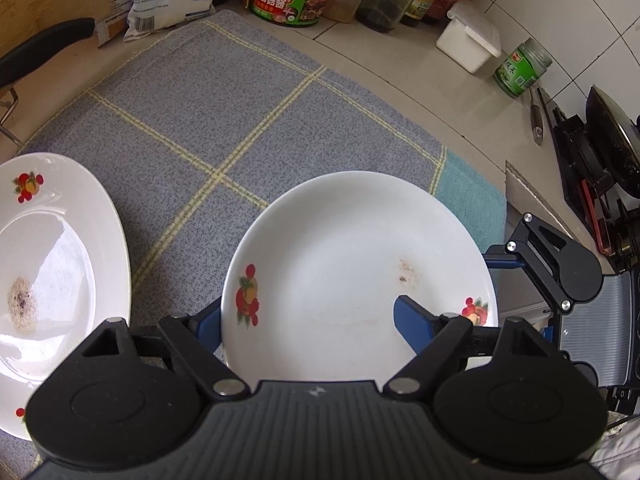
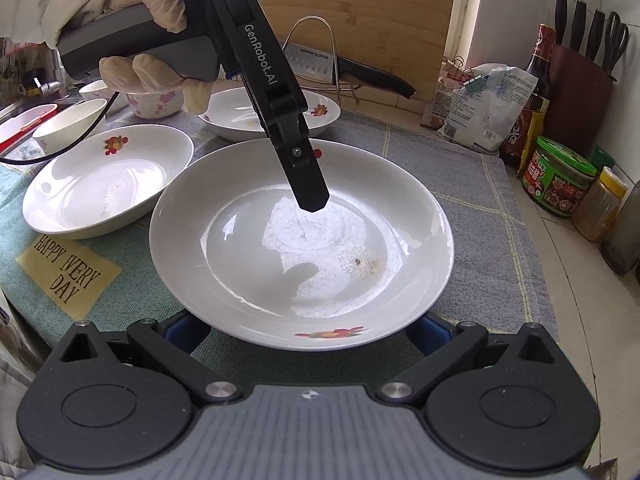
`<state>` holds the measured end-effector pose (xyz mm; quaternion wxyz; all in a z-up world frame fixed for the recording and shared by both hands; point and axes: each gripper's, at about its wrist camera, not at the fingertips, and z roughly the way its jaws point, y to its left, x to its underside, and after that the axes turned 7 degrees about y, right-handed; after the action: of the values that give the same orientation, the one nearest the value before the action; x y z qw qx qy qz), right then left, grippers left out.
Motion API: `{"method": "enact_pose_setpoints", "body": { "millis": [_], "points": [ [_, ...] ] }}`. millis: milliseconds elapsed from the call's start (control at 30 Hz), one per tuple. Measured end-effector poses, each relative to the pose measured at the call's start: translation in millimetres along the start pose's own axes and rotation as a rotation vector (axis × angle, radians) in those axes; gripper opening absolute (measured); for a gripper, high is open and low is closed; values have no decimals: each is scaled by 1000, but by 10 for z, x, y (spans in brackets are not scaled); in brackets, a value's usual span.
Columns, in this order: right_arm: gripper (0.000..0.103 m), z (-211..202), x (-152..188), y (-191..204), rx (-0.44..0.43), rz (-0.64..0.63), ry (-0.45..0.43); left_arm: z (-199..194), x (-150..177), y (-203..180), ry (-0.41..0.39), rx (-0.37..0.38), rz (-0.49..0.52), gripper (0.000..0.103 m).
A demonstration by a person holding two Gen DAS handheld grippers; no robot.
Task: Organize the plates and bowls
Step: 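Grip the large white plate rim with the left tool and lift it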
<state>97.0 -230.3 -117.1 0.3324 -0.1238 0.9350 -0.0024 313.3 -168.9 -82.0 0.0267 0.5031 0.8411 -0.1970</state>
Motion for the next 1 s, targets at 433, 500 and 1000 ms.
{"method": "enact_pose_setpoints", "body": {
  "millis": [433, 500, 1000],
  "points": [
    [103, 130, -190, -542, 57, -10, -3, 72, -577, 40, -81, -13, 22, 85],
    [103, 163, -214, -619, 65, -13, -1, 105, -664, 57, -91, -17, 24, 85],
    [103, 425, -289, -971, 68, 4, 41, 435, -1019, 185, -94, -34, -1, 85]
  ]
}}
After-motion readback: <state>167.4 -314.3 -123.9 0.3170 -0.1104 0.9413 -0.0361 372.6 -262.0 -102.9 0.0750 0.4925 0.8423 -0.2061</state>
